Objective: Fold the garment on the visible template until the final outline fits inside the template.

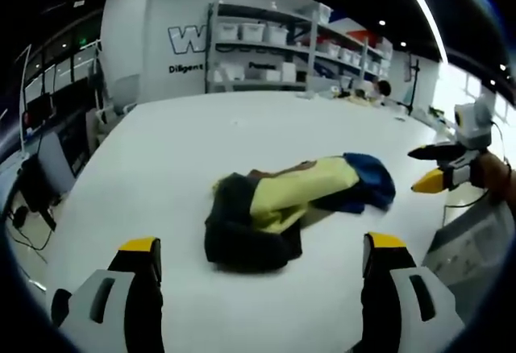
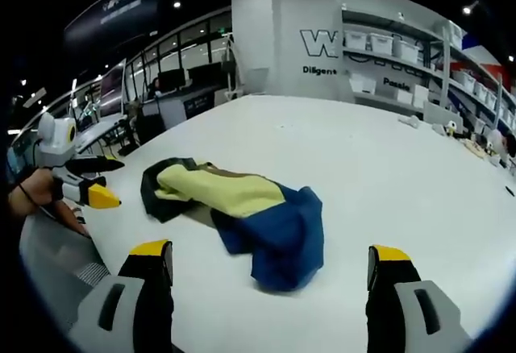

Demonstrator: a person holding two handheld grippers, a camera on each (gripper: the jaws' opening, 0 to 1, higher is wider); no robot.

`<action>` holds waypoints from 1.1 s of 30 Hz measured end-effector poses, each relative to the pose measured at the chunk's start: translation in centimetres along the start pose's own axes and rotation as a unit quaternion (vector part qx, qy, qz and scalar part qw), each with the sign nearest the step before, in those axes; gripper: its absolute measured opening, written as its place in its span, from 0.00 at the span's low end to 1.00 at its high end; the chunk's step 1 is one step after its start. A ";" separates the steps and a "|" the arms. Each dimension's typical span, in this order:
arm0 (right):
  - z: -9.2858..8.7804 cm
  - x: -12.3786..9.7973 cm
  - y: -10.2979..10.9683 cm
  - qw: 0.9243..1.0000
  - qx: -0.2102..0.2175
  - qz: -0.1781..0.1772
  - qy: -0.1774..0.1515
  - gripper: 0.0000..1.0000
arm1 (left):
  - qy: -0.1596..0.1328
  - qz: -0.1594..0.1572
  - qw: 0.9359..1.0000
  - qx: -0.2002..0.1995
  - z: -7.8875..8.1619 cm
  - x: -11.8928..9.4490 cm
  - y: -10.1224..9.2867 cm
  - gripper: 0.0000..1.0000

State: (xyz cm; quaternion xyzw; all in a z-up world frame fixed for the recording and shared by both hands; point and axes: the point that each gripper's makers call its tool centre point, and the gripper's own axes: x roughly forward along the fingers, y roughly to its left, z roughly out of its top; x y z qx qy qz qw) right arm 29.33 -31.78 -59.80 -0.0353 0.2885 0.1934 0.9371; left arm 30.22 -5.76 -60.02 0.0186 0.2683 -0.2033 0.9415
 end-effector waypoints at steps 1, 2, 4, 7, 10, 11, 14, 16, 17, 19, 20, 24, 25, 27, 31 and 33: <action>-0.1 0.0 0.0 1.000 0.000 0.000 0.001 0.99 | 0.000 0.000 1.000 -0.001 0.0 0.0 0.0 0.99; -0.1 0.0 0.1 1.000 0.001 0.001 0.003 0.99 | -0.001 0.001 1.000 0.000 0.0 0.0 0.0 0.99; 0.0 0.0 0.1 1.000 -0.002 -0.003 0.001 0.99 | 0.007 0.006 1.000 0.008 -0.3 0.1 0.2 0.99; 0.1 -0.1 -0.1 1.000 0.000 -0.006 -0.002 0.99 | 0.009 0.009 1.000 0.017 -0.3 0.0 0.2 0.98; 0.0 0.0 -0.1 1.000 0.013 -0.001 -0.001 0.99 | 0.003 0.005 1.000 0.012 -0.1 0.0 0.1 0.98; 0.0 0.0 -0.1 1.000 0.012 -0.001 -0.001 0.99 | 0.004 0.005 1.000 0.012 -0.1 0.0 0.1 0.98; -0.1 0.0 -0.2 1.000 0.009 -0.002 0.001 0.99 | 0.006 0.009 1.000 0.008 -0.2 -0.1 0.3 0.97; -0.1 0.0 -0.2 1.000 0.013 0.000 0.000 0.99 | 0.004 0.010 1.000 0.005 -0.2 -0.1 0.4 0.97; -0.1 0.0 -0.2 1.000 0.018 0.000 -0.002 0.99 | 0.005 0.010 1.000 0.004 -0.2 -0.1 0.4 0.97; -0.2 0.0 -0.3 1.000 0.021 0.000 0.000 0.99 | 0.008 0.010 1.000 0.004 -0.4 0.0 0.5 0.96; -0.2 0.0 -0.2 1.000 0.021 -0.001 0.002 0.99 | 0.010 0.012 1.000 0.005 -0.4 0.0 0.5 0.94; -0.1 0.0 -0.1 1.000 0.021 0.001 -0.001 0.99 | -0.004 0.030 1.000 0.009 0.2 -0.3 1.3 0.93; -0.1 0.0 -0.1 1.000 0.020 0.003 0.000 0.99 | -0.004 0.029 1.000 0.004 0.2 -0.3 1.3 0.94; -0.1 0.0 0.0 1.000 0.019 0.003 -0.001 0.99 | -0.001 0.023 1.000 -0.006 0.0 -0.3 1.2 0.93; -0.1 0.1 -0.1 1.000 0.020 0.002 0.000 0.99 | -0.007 0.019 1.000 -0.006 0.2 -0.3 1.0 0.93; -0.1 0.1 -0.1 1.000 0.023 0.002 -0.001 0.99 | -0.006 0.016 1.000 -0.008 0.2 -0.3 0.9 0.93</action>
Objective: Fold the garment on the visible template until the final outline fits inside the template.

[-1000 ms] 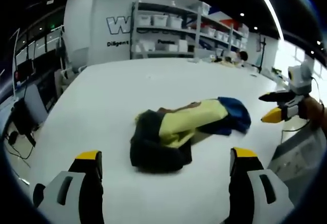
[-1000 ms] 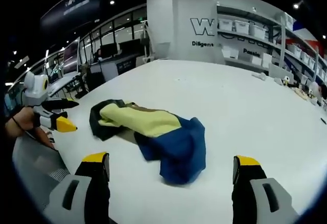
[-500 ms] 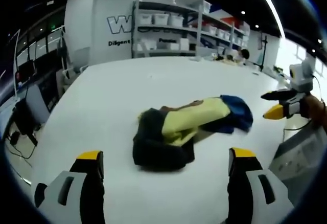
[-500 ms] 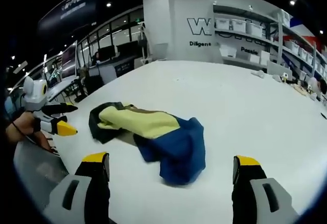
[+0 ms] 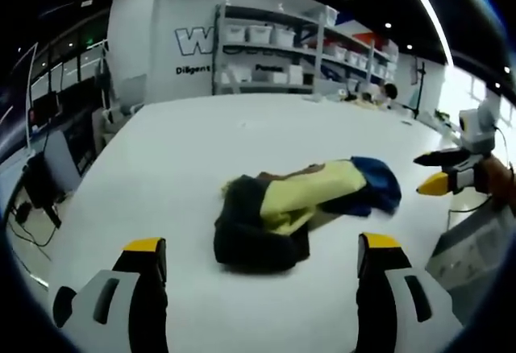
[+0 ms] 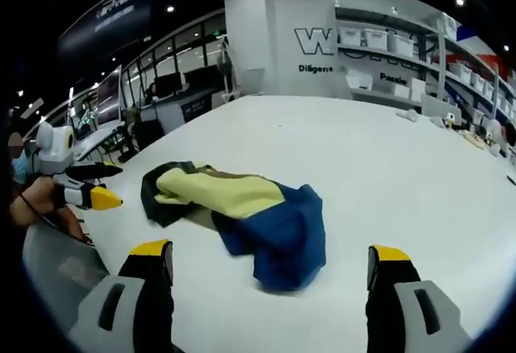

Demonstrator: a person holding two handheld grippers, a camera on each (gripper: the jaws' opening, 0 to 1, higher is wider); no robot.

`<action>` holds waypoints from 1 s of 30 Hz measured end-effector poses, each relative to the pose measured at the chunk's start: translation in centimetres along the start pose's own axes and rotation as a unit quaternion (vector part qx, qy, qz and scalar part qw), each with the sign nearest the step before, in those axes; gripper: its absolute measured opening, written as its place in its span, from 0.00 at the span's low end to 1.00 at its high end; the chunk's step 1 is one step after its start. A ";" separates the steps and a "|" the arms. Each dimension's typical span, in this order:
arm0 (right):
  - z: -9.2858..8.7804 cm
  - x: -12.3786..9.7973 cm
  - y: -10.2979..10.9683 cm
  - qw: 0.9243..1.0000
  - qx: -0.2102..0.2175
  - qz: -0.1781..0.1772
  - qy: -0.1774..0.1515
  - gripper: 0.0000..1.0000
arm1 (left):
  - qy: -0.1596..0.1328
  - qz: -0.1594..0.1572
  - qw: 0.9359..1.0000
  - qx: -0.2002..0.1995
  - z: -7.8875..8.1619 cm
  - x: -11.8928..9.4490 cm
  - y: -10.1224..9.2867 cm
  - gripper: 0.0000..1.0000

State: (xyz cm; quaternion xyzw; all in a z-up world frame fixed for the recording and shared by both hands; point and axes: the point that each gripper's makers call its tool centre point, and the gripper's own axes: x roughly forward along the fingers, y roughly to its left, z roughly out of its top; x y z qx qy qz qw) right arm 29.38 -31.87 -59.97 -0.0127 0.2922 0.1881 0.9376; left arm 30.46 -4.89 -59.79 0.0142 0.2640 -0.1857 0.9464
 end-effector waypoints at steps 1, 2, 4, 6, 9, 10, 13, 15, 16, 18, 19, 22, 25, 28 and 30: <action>0.0 0.0 0.0 1.000 0.001 0.000 0.001 0.99 | 0.000 -0.002 1.000 -0.003 0.0 0.0 0.0 0.93; 0.0 0.0 0.0 1.000 0.001 0.000 0.001 0.99 | 0.000 -0.003 1.000 -0.005 -0.1 0.0 0.0 0.93; -0.1 0.0 0.1 1.000 0.000 0.000 0.002 0.99 | 0.000 -0.005 1.000 -0.007 -0.1 0.0 -0.1 0.93; -0.1 0.0 0.1 1.000 -0.002 0.000 0.004 0.99 | 0.003 -0.006 1.000 -0.006 -0.1 0.0 -0.2 0.93; 0.0 -0.1 -0.2 1.000 -0.002 -0.007 0.000 0.99 | 0.002 -0.007 1.000 -0.004 -0.1 0.0 -0.3 0.93; 0.2 -0.1 -0.4 1.000 0.002 -0.010 -0.003 0.99 | 0.003 -0.007 1.000 -0.004 -0.2 0.0 -0.3 0.93; 0.1 -0.1 -0.5 1.000 0.015 -0.008 -0.003 0.99 | 0.003 -0.009 1.000 -0.010 -0.2 0.0 -0.2 0.93; 0.2 -0.1 -0.5 1.000 0.015 -0.010 -0.004 0.99 | 0.002 -0.010 1.000 -0.012 -0.1 0.0 -0.3 0.93; 0.2 -0.2 -0.6 1.000 0.013 -0.011 -0.005 0.99 | 0.003 -0.011 1.000 -0.012 -0.2 0.0 -0.3 0.93; 0.2 -0.2 -0.6 1.000 0.012 -0.011 -0.004 0.99 | 0.004 -0.011 1.000 -0.011 -0.2 0.0 -0.3 0.92; 0.2 -0.2 -0.6 1.000 0.013 -0.010 -0.004 0.99 | 0.003 -0.011 1.000 -0.011 -0.2 0.0 -0.3 0.92; 0.2 -0.2 -0.6 1.000 0.014 -0.010 -0.006 0.99 | 0.000 -0.009 1.000 -0.013 -0.1 0.0 -0.1 0.92; 0.7 -0.4 -0.5 1.000 0.021 -0.007 -0.018 0.99 | 0.001 0.008 1.000 0.001 0.0 -0.2 0.6 0.91; 0.6 -0.4 -0.6 1.000 0.024 -0.007 -0.016 0.98 | 0.000 0.012 1.000 -0.002 0.0 -0.3 0.8 0.91; 0.9 -0.5 -0.5 0.999 0.026 -0.004 -0.024 0.98 | -0.004 0.007 1.000 -0.012 0.1 -0.4 0.9 0.91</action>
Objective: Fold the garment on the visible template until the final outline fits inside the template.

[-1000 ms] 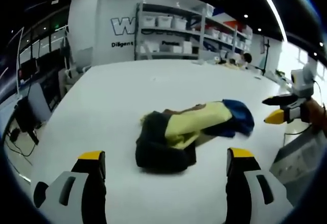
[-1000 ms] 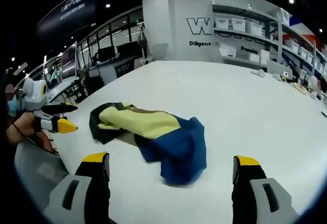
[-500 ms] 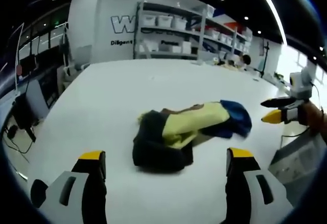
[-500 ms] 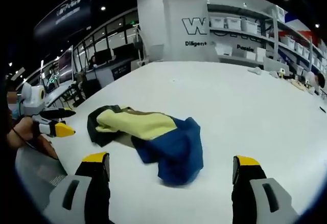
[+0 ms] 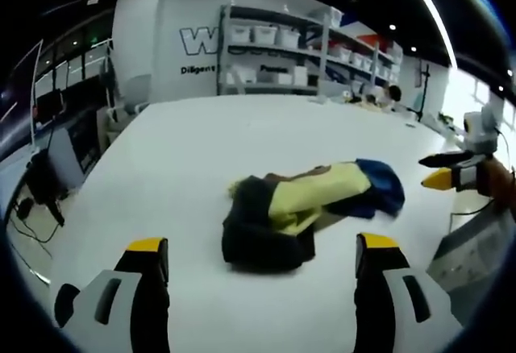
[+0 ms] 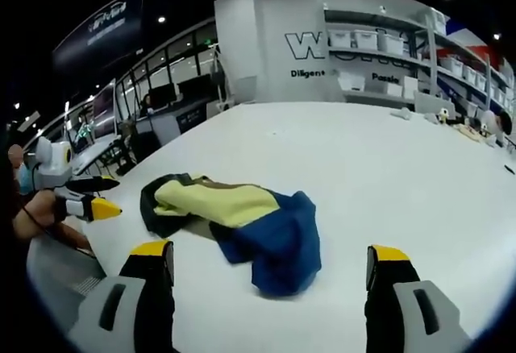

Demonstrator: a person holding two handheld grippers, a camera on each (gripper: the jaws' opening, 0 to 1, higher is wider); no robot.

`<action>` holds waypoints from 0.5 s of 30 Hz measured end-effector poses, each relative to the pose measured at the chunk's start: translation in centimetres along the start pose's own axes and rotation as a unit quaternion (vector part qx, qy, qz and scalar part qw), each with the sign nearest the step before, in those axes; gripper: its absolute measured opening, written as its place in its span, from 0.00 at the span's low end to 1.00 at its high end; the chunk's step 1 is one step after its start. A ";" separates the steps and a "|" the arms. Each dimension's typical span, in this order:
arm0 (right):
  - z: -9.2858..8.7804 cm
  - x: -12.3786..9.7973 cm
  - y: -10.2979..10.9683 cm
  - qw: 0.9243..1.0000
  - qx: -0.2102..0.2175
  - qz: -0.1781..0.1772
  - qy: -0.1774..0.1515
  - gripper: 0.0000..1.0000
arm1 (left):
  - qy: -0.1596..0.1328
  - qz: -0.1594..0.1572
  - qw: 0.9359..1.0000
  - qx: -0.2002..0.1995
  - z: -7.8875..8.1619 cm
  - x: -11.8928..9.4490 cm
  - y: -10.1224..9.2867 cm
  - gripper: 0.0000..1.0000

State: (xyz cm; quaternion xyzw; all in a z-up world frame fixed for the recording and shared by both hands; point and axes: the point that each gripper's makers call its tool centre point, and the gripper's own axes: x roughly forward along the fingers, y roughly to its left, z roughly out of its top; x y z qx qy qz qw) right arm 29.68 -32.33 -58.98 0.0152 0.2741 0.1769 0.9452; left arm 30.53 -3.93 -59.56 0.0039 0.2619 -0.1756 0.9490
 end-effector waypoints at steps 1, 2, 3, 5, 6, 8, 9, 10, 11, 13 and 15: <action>0.1 -0.1 0.1 1.000 0.004 0.002 -0.001 0.97 | 0.000 -0.002 1.000 -0.002 0.0 0.0 0.0 0.90; 0.1 -0.2 0.2 1.000 0.011 0.006 -0.002 0.97 | 0.000 -0.003 1.000 -0.005 0.0 0.0 0.0 0.89; 0.2 -0.2 0.3 1.000 0.017 0.011 -0.003 0.97 | 0.001 -0.006 1.000 -0.008 0.0 0.0 -0.1 0.88; 0.4 -0.3 0.6 0.999 0.032 0.022 -0.008 0.97 | 0.000 -0.014 1.000 -0.011 0.0 0.0 -0.3 0.88; 0.7 -0.4 0.7 0.999 0.038 0.027 -0.009 0.97 | 0.001 -0.016 1.000 -0.012 -0.1 0.0 -0.4 0.88; 1.1 -0.5 0.7 0.999 0.037 0.029 -0.014 0.97 | -0.002 -0.023 1.000 -0.010 0.1 0.0 -0.6 0.87; 1.4 -0.5 0.6 0.999 0.034 0.027 -0.014 0.97 | -0.004 -0.025 1.000 -0.009 0.3 0.0 -0.7 0.86; 1.6 -0.4 0.5 0.999 0.029 0.026 -0.013 0.97 | -0.005 -0.025 1.000 -0.009 0.5 0.0 -0.7 0.87; 1.8 -0.3 0.3 0.999 0.024 0.026 -0.013 0.97 | -0.005 -0.026 1.000 -0.009 0.7 0.0 -0.6 0.87; 2.3 -0.1 0.0 0.999 0.020 0.026 -0.011 0.96 | -0.005 -0.033 0.999 -0.004 1.2 0.0 -0.6 0.83; 3.0 0.0 -0.1 0.999 0.018 0.028 -0.014 0.95 | 0.001 -0.043 0.999 0.017 1.7 -0.2 -0.7 0.80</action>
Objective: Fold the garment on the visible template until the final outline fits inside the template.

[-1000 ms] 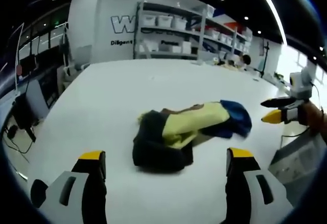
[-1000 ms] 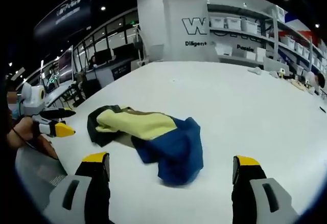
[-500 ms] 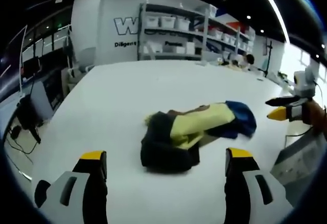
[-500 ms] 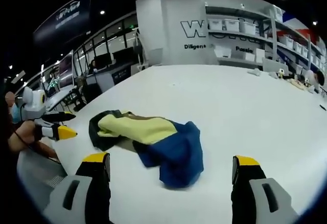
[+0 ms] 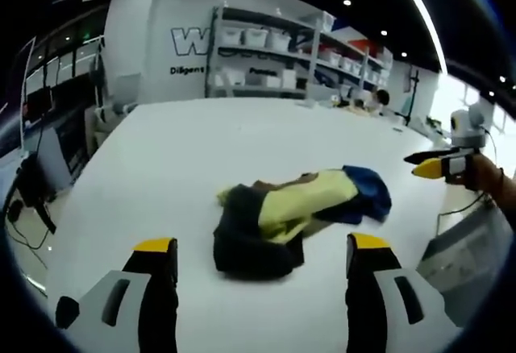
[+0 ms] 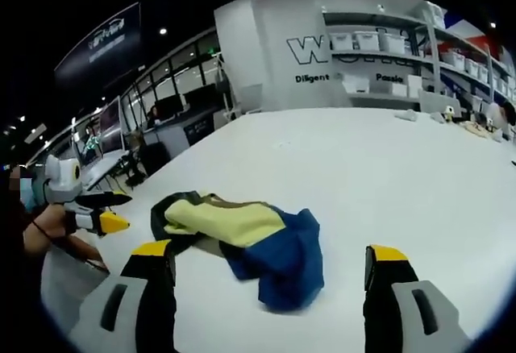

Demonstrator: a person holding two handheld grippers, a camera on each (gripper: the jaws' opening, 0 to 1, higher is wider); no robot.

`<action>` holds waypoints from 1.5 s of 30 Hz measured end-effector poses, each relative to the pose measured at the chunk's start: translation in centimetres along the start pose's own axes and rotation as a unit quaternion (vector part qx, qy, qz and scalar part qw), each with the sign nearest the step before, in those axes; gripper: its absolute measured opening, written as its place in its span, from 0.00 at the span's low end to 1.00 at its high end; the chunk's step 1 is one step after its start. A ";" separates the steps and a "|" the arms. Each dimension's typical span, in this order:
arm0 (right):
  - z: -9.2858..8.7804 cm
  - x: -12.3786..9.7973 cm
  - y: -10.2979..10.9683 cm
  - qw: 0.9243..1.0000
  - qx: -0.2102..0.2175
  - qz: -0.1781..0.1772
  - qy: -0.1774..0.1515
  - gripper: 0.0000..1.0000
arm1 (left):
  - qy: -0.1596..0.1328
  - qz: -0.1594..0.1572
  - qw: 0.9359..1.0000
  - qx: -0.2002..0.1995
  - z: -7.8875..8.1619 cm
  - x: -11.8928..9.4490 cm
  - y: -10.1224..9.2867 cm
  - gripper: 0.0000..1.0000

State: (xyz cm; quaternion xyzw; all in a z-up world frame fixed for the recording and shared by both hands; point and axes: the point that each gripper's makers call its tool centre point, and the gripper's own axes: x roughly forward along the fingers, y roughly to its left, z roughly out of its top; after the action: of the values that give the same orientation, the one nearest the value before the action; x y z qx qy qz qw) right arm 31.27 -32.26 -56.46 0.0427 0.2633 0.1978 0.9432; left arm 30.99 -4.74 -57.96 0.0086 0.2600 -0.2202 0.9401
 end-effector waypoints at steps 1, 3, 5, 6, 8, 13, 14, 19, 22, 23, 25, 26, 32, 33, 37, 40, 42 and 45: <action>0.3 0.1 0.0 1.000 0.001 0.001 -0.001 0.95 | 0.002 0.002 1.000 0.008 0.2 0.0 0.1 0.80; 1.0 0.5 0.1 1.000 0.003 0.008 -0.003 0.95 | 0.002 0.006 1.000 0.027 0.9 0.0 0.5 0.81; 1.4 0.9 0.1 1.000 0.003 0.011 -0.003 0.95 | 0.003 0.007 1.000 0.026 1.3 0.1 0.9 0.80; 1.6 1.0 0.2 1.000 0.002 0.013 -0.002 0.95 | 0.003 0.005 1.000 0.027 1.5 0.3 1.1 0.79; 1.8 1.6 0.1 1.000 -0.001 0.014 0.003 0.94 | 0.007 0.002 1.000 0.023 1.8 0.7 1.5 0.78; 2.5 3.0 -0.1 1.000 0.018 0.017 0.010 0.92 | 0.014 -0.003 0.999 0.030 2.3 1.7 2.6 0.73; 2.5 3.3 -0.1 1.000 0.023 0.016 0.011 0.90 | 0.020 -0.007 0.999 0.027 2.2 1.9 2.8 0.72; 2.6 5.3 0.1 0.999 0.041 0.016 0.017 0.87 | 0.023 -0.033 0.999 0.000 2.1 3.2 3.5 0.64; 2.3 6.3 -0.6 0.999 0.034 0.002 0.029 0.85 | 0.034 -0.041 0.999 -0.004 1.4 4.2 3.9 0.62; 2.3 6.6 -0.8 0.999 0.032 -0.004 0.030 0.83 | 0.036 -0.040 0.999 -0.004 1.2 4.5 4.1 0.61; 2.4 7.1 -1.1 0.999 0.026 -0.004 0.032 0.81 | 0.043 -0.040 0.998 0.004 0.9 5.1 4.4 0.59; 2.2 7.4 -1.5 0.999 0.025 -0.007 0.040 0.80 | 0.050 -0.036 0.998 0.014 0.7 5.2 4.6 0.58; 1.4 8.7 -2.5 0.998 0.027 0.000 0.061 0.77 | 0.073 -0.053 0.996 0.010 -0.4 6.4 4.6 0.52; 1.2 9.0 -2.8 0.997 0.030 -0.001 0.066 0.77 | 0.074 -0.055 0.996 0.008 -0.5 6.6 4.6 0.49; 0.8 9.7 -3.6 0.997 0.032 -0.002 0.072 0.72 | 0.081 -0.074 0.994 -0.027 -0.9 7.2 4.1 0.37; 0.1 10.4 -4.0 0.996 0.026 -0.003 0.085 0.71 | 0.090 -0.070 0.992 -0.050 -1.4 7.5 4.3 0.29; -0.2 10.8 -4.1 0.996 0.025 -0.003 0.089 0.69 | 0.093 -0.069 0.992 -0.041 -1.8 7.8 4.3 0.33; -1.0 11.4 -4.3 0.995 0.028 0.000 0.100 0.67 | 0.112 -0.060 0.991 -0.046 -2.7 8.0 4.7 0.34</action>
State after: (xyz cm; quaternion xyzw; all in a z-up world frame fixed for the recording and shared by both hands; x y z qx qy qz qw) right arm 41.22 -31.73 -63.58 0.0494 0.3620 0.1931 0.9106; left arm 37.81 -3.40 -64.73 -0.0255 0.3733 -0.2620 0.8896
